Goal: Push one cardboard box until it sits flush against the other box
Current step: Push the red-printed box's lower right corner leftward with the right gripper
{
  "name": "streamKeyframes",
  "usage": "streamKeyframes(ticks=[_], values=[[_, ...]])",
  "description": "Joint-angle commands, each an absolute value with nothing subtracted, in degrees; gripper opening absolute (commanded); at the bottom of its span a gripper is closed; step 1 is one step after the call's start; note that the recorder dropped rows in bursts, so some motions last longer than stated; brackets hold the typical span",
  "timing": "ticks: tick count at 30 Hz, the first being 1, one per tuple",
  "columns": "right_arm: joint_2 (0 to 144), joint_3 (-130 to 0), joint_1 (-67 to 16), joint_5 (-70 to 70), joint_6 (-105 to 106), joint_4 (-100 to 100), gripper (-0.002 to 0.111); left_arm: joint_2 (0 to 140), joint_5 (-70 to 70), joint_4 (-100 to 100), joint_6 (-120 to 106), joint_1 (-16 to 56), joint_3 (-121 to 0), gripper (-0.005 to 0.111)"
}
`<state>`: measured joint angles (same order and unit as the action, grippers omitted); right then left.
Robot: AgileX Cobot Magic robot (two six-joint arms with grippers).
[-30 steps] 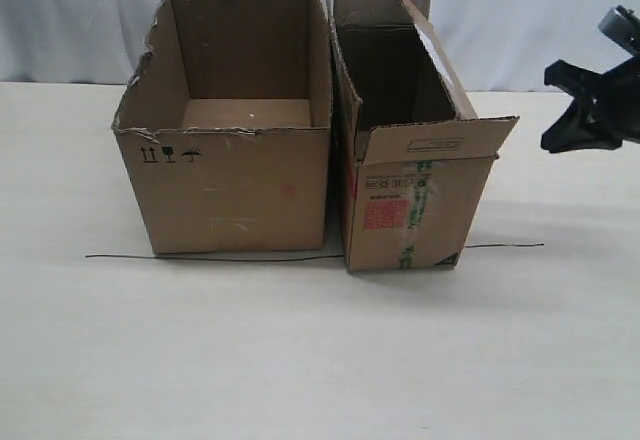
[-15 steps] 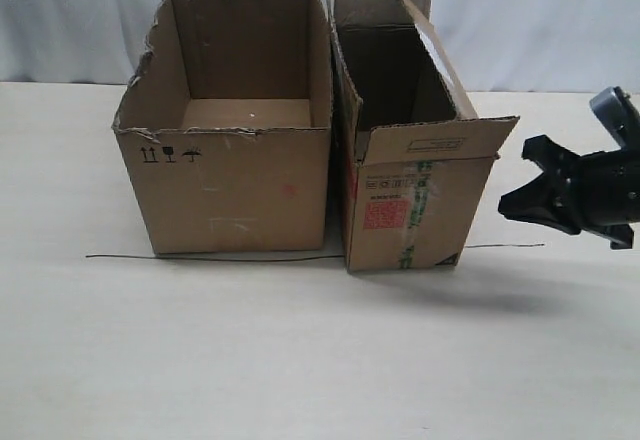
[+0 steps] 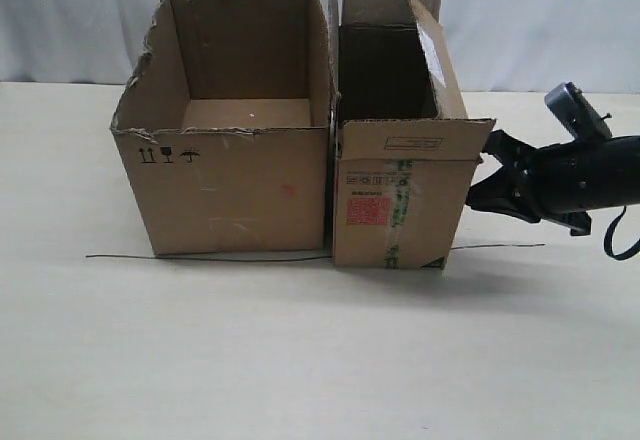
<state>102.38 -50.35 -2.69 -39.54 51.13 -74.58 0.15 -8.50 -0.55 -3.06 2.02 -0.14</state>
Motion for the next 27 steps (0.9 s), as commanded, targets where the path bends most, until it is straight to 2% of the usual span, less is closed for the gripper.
streamKeyframes(ticks=[1,5,9,15,21,27], values=[[101.8,-50.6,-2.5,-39.6,51.5,-72.6,0.005,0.0,-8.2,-0.5,-2.9,2.0,0.0,0.000],[97.7,-50.6,-0.4,-39.9,48.5,-66.7,0.005,0.0,-8.2,-0.5,-2.9,2.0,0.0,0.000],[89.0,-50.1,1.2,-41.1,37.7,-52.4,0.005,0.0,-8.2,-0.5,-2.9,2.0,0.0,0.000],[78.9,-42.4,-5.4,-39.5,33.6,-48.6,0.005,0.0,-8.2,-0.5,-2.9,2.0,0.0,0.000],[80.9,-37.3,-14.9,-27.2,32.5,-49.9,0.005,0.0,-8.2,-0.5,-2.9,2.0,0.0,0.000],[87.0,-40.5,-16.2,-22.6,32.4,-51.8,0.005,0.0,-8.2,-0.5,-2.9,2.0,0.0,0.000]])
